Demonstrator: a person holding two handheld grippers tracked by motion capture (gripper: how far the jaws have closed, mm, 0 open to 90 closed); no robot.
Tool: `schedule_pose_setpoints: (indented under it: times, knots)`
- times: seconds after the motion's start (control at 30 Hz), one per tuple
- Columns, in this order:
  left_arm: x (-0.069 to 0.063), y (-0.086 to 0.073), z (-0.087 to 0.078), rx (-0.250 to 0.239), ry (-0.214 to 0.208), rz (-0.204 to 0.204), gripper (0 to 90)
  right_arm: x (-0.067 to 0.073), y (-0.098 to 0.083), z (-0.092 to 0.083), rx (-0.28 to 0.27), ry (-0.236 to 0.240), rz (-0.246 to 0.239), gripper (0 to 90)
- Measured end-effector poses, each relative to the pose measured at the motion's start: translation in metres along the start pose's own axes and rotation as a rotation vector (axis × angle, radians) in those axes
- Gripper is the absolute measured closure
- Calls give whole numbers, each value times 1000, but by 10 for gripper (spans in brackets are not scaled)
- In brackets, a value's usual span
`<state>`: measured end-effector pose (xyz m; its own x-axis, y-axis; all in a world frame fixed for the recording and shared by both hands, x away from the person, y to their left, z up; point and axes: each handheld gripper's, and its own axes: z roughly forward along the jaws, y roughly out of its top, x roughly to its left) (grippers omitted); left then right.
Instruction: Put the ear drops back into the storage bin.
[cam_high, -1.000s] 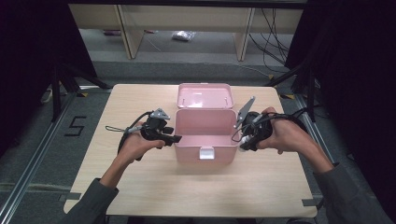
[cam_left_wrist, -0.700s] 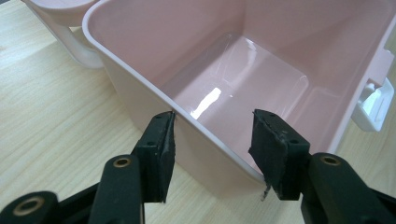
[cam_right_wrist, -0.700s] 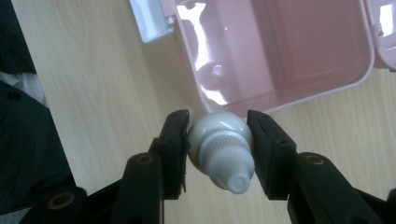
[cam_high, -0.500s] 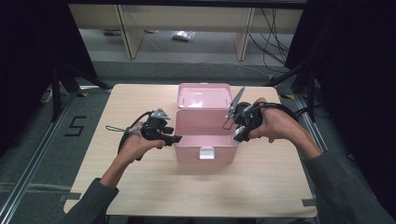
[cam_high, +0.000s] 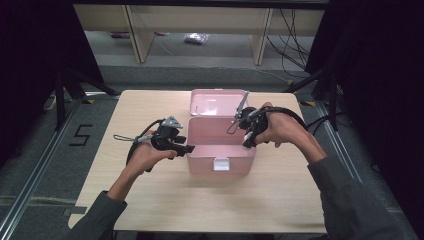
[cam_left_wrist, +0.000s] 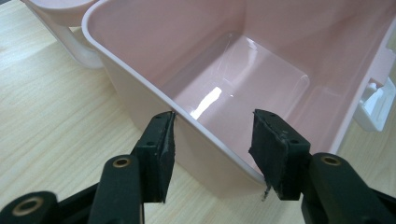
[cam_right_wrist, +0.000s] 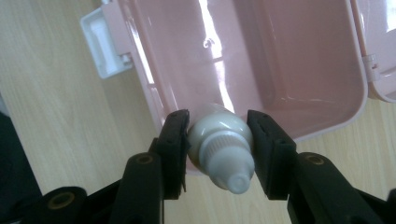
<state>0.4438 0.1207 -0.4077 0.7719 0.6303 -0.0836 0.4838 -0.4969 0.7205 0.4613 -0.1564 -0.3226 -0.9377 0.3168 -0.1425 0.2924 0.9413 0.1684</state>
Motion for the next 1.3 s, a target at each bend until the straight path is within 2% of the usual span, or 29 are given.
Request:
schedule_pose_setpoints:
  times: [0.07,0.27,0.3,0.4,0.43,0.47,0.5,0.6,0.83,0.93,1.3]
  knots:
    - [0,0,0,-5,-7,-2,489,-2,3,6,10,-1,11,604]
    - [0,0,0,0,0,0,489,-4,7,15,23,-2,3,604]
    - [0,0,0,0,0,-1,489,-5,8,18,17,5,-13,604]
    - [0,0,0,0,0,0,489,-4,10,20,30,2,-10,604]
    - [0,0,0,0,0,0,489,-5,11,24,25,2,-32,604]
    - [0,0,0,0,0,0,489,-5,11,24,25,2,-32,604]
    - [0,0,0,1,0,0,489,-4,12,25,32,7,-10,604]
    - [0,0,0,0,0,-1,489,-5,13,30,40,0,-5,604]
    - [0,0,0,1,0,0,489,-10,17,42,41,15,-46,604]
    - [0,0,0,1,-1,0,489,-9,18,46,52,10,-29,604]
    - [0,0,0,1,0,0,489,-11,23,58,67,23,-46,604]
